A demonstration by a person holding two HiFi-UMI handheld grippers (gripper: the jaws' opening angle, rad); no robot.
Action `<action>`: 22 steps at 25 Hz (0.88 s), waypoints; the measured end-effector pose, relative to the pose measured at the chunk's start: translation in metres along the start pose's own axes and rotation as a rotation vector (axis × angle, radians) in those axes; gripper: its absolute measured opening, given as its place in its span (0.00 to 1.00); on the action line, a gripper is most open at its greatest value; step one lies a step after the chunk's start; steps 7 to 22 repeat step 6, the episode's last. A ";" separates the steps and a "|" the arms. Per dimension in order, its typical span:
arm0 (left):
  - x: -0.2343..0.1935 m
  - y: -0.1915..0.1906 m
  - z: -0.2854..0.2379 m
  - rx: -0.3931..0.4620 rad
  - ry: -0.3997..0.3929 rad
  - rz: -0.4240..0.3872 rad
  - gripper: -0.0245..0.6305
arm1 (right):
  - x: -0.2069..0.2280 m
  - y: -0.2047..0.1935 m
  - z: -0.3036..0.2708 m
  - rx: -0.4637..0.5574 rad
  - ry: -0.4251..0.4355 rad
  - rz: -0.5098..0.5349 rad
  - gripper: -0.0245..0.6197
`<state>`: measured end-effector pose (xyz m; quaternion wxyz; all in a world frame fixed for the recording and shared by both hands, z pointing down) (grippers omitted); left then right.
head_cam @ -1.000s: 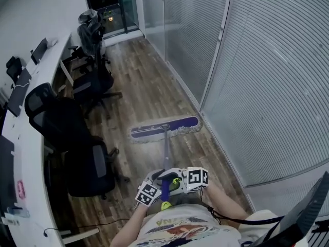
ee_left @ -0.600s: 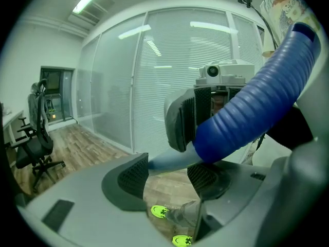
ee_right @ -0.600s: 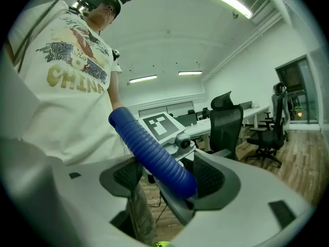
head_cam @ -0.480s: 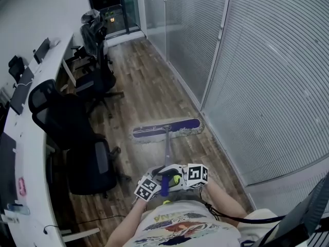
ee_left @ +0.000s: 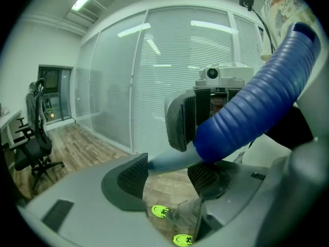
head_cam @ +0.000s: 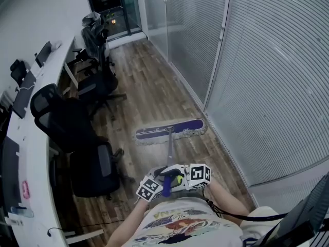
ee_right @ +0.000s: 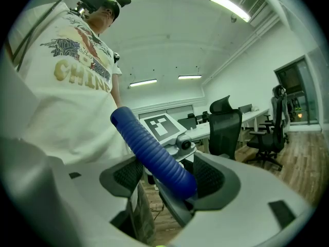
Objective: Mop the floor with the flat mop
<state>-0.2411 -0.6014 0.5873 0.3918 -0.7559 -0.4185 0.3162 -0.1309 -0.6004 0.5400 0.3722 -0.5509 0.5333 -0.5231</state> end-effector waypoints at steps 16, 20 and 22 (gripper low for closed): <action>0.003 -0.003 -0.001 -0.013 0.009 -0.009 0.37 | -0.003 -0.002 0.000 -0.017 0.008 0.006 0.47; 0.003 -0.003 -0.001 -0.013 0.009 -0.009 0.37 | -0.003 -0.002 0.000 -0.017 0.008 0.006 0.47; 0.003 -0.003 -0.001 -0.013 0.009 -0.009 0.37 | -0.003 -0.002 0.000 -0.017 0.008 0.006 0.47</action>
Point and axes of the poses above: the fingertips, and each gripper's own axes: z backward along the fingers, x to its right, y out of its top, the point moved 10 cm from there along z, backward along the fingers, and after that the axes turned 5 degrees about -y, right-handed, at the moved point
